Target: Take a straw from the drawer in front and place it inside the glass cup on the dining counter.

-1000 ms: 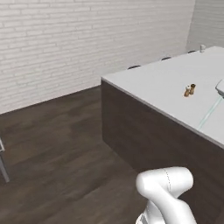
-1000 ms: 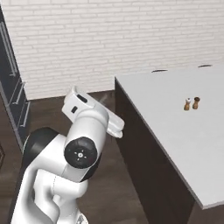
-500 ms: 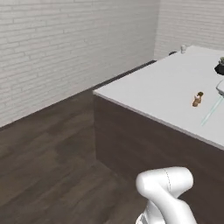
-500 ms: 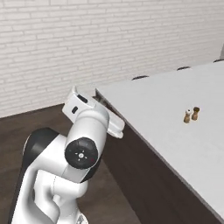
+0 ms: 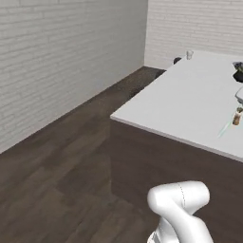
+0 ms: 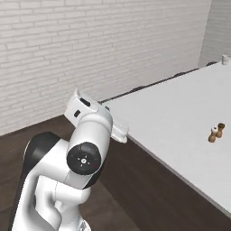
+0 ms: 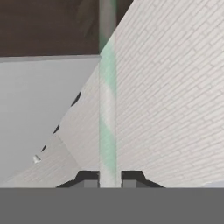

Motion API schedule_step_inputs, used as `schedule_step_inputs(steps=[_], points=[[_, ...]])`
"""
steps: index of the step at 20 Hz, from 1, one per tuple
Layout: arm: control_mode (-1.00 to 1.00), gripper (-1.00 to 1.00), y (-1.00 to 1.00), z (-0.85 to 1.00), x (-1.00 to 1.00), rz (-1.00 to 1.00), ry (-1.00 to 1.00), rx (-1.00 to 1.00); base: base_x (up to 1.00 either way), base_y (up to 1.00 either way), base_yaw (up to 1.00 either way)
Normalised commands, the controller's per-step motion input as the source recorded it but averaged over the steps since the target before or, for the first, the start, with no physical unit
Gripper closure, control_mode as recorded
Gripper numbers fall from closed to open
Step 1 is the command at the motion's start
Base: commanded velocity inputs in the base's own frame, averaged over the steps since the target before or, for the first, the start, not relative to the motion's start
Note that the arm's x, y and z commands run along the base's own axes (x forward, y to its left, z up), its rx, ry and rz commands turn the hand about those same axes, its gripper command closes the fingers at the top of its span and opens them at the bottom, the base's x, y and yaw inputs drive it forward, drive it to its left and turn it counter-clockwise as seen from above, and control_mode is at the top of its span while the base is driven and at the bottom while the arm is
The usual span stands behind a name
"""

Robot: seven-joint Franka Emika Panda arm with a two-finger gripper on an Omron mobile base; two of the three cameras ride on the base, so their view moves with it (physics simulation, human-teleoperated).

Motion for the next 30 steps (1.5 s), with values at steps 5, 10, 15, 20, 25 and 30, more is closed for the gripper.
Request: schedule_step_inputs(steps=[5, 10, 15, 20, 25, 30], points=[[1.0, 1.0, 0.0, 0.0, 0.0, 0.0, 0.0, 0.0, 0.82, 1.0, -0.32], [1.0, 1.0, 0.0, 0.0, 0.0, 0.0, 0.0, 0.0, 0.76, 1.0, -0.32], [1.0, 1.0, 0.0, 0.0, 0.0, 0.0, 0.0, 0.0, 0.82, 1.0, -0.35], [1.0, 1.0, 0.0, 0.0, 0.0, 0.0, 0.0, 0.0, 0.86, 1.0, -0.37], [1.0, 1.0, 0.0, 0.0, 0.0, 0.0, 0.0, 0.0, 0.82, 1.0, -0.39], [1.0, 1.0, 0.0, 0.0, 0.0, 0.0, 0.0, 0.0, 0.77, 1.0, -0.42]])
